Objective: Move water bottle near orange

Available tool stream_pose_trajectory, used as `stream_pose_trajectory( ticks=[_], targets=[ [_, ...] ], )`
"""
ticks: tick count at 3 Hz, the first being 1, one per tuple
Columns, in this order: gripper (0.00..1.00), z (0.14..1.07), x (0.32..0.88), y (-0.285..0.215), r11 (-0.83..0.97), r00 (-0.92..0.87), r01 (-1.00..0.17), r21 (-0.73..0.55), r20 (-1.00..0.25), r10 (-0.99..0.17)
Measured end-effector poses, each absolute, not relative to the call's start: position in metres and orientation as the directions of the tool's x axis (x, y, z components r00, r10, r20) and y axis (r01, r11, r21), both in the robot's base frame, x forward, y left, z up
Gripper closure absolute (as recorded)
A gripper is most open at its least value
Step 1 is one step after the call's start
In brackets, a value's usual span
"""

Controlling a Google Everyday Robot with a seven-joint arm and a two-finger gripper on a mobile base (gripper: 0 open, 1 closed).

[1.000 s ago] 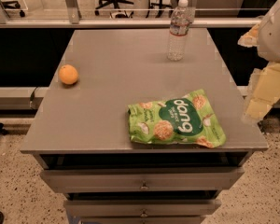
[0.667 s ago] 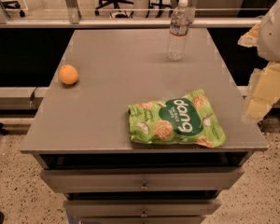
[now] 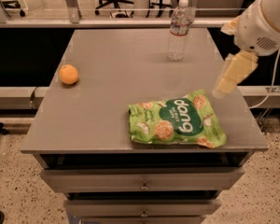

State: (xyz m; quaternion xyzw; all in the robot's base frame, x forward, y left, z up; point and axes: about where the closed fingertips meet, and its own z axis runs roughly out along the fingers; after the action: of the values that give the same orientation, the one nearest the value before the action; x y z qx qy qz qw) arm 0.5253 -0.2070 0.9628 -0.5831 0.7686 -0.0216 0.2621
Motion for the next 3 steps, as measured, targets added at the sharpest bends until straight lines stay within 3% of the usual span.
stream_pose_trajectory(
  ticks=[3],
  targets=[
    [0.00,0.958,0.695,-0.187,0.491,-0.063,-0.760,-0.426,-0.704,-0.707]
  ],
)
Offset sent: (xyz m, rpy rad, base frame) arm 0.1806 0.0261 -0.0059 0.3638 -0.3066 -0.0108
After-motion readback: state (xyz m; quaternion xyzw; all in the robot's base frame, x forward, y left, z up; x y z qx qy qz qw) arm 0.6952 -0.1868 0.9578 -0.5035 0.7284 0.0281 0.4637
